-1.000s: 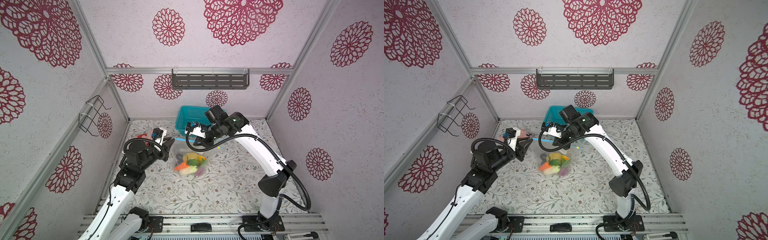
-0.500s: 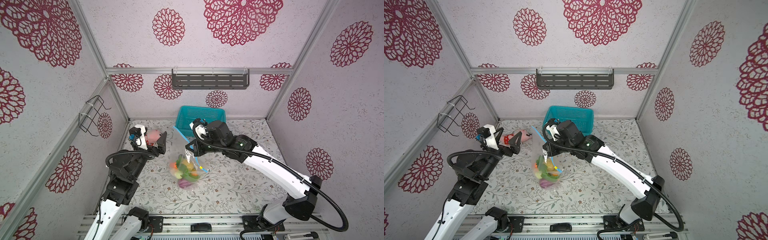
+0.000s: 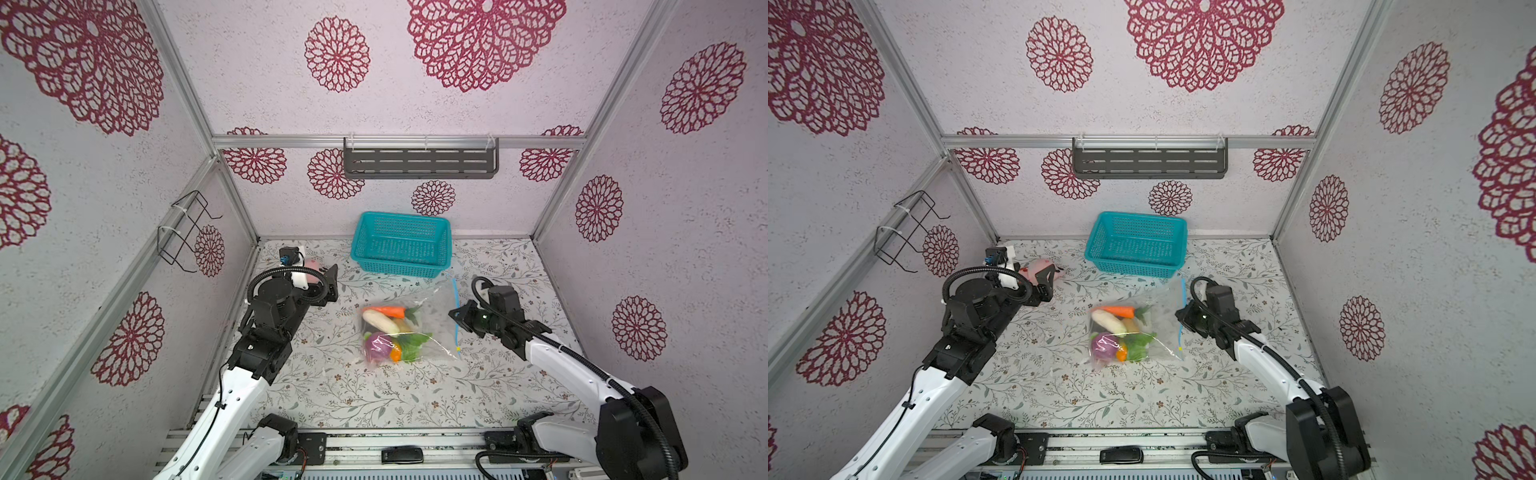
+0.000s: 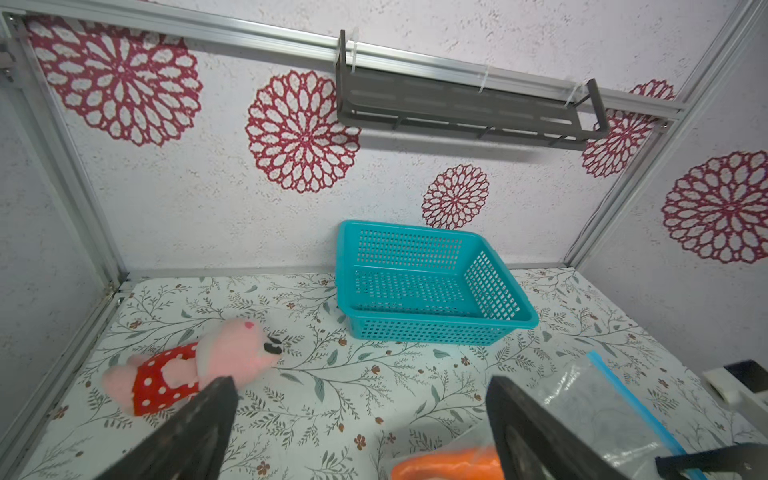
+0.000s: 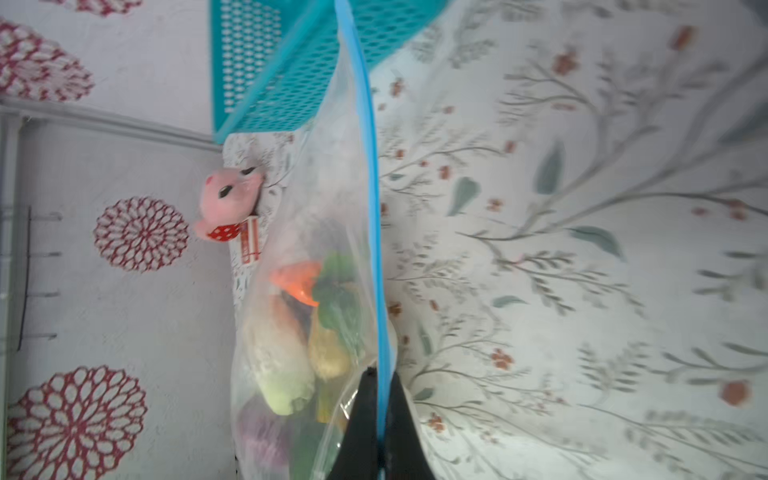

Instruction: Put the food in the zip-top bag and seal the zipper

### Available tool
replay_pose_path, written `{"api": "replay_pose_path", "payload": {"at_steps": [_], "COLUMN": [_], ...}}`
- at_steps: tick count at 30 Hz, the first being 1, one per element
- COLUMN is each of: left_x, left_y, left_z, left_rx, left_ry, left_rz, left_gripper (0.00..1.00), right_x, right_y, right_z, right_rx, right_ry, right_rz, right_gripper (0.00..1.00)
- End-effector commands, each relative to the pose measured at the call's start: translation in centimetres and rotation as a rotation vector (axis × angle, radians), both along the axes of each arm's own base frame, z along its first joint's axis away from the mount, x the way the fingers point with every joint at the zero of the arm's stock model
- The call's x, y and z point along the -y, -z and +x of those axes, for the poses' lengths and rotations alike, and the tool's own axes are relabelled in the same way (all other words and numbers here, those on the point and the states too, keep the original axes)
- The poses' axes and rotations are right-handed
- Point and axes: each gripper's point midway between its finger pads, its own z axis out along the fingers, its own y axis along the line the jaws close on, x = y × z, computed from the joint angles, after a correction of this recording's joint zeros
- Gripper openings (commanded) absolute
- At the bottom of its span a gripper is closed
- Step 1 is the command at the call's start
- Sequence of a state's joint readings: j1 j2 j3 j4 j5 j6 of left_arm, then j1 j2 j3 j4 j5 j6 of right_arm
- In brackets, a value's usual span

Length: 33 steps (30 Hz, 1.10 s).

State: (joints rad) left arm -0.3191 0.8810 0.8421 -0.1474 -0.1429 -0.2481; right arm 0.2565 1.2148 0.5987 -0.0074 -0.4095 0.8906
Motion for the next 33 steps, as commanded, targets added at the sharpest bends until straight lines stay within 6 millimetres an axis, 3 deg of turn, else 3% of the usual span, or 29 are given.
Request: {"api": "replay_pose_path", "payload": {"at_steps": [1,4,7,11,15,17,20,24,27,29,33], "left_x": [-1.0,-1.6,-2.4,-3.3,-7.7,-10.1,-11.7,-12.0,-12.4,-12.5,-13.3], "left_y": [4.4,7.9,10.6,14.3,17.8,18.4,18.7,19.6,18.1,17.7,19.0], "left_z": [-0.4,-1.0,-1.4,-2.2,-1.3,-0.5,1.4,4.3,5.9,6.4,6.5], "left_rx": [-0.1,-0.172,-0.237,-0.349,-0.419,-0.405,-0.304,-0.236,-0.099,-0.062,-0.046], "left_ry": [-0.04,-0.059,-0.086,-0.057,-0.189,-0.281,-0.309,-0.222,-0.252,-0.253,-0.274], "left_rz": [0.019,0.068,0.121,0.213,0.195,0.195,0.228,0.15,0.14,0.147,0.147], "left_gripper": [0.97,0.97,0.97,0.97,0.99,1.0,1.0,0.97,0.97,0.98,0.97], "right_x": [2.2,5.1,6.3,6.7,10.6,12.4,14.4,17.2,16.9,16.9,16.5], "right_y": [0.7,4.4,6.4,4.2,1.1,-0.2,-2.2,-3.2,-3.8,-3.4,-2.6], "right_z": [1.1,1.7,2.5,3.5,4.5,5.1,5.2,4.3,3.8,4.4,4.4], "right_rx": [0.118,0.098,0.094,0.164,0.272,0.362,0.521,0.741,0.867,0.85,0.906], "right_ry": [-0.022,0.031,0.063,0.043,0.048,0.085,0.139,0.207,0.242,0.247,0.284], "right_rz": [0.062,0.042,0.071,0.08,-0.24,-0.376,-0.559,-0.866,-0.894,-0.895,-0.869], "right_gripper": [0.0,0.02,0.06,0.26,0.53,0.64,0.74,0.74,0.73,0.74,0.74]}}
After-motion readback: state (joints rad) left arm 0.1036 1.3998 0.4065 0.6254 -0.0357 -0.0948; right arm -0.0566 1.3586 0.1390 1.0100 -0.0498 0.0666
